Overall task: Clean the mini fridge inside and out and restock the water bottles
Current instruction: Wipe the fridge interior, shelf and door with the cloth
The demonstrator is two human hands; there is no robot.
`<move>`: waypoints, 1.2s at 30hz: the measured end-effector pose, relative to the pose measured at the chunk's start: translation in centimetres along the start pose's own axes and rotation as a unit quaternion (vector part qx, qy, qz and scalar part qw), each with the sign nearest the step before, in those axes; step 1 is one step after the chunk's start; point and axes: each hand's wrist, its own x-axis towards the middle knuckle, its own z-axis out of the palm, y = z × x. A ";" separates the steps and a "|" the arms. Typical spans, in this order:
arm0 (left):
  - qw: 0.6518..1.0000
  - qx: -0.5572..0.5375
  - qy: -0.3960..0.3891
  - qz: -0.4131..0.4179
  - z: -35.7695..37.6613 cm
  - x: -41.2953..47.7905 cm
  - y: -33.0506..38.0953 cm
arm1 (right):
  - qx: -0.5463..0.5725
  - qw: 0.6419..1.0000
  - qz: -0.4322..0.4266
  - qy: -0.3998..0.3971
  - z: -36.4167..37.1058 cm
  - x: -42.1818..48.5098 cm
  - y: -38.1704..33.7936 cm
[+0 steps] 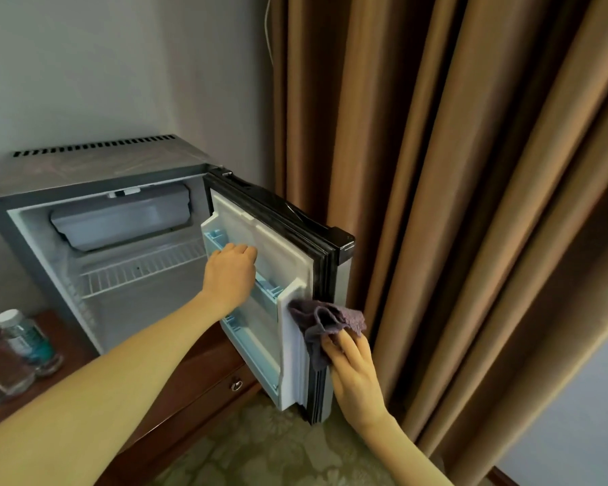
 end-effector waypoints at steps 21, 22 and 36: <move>0.997 -0.056 0.017 -0.042 0.6 0.9 1.8 | 0.122 0.987 0.000 0.108 -7.1 10.9 1.3; 0.997 -0.056 0.017 -0.041 0.7 1.0 2.0 | 0.131 0.986 0.013 0.106 -6.7 10.1 1.5; 0.997 -0.064 0.014 -0.037 1.2 1.2 2.2 | 0.126 0.955 0.253 -0.090 7.6 -8.9 5.5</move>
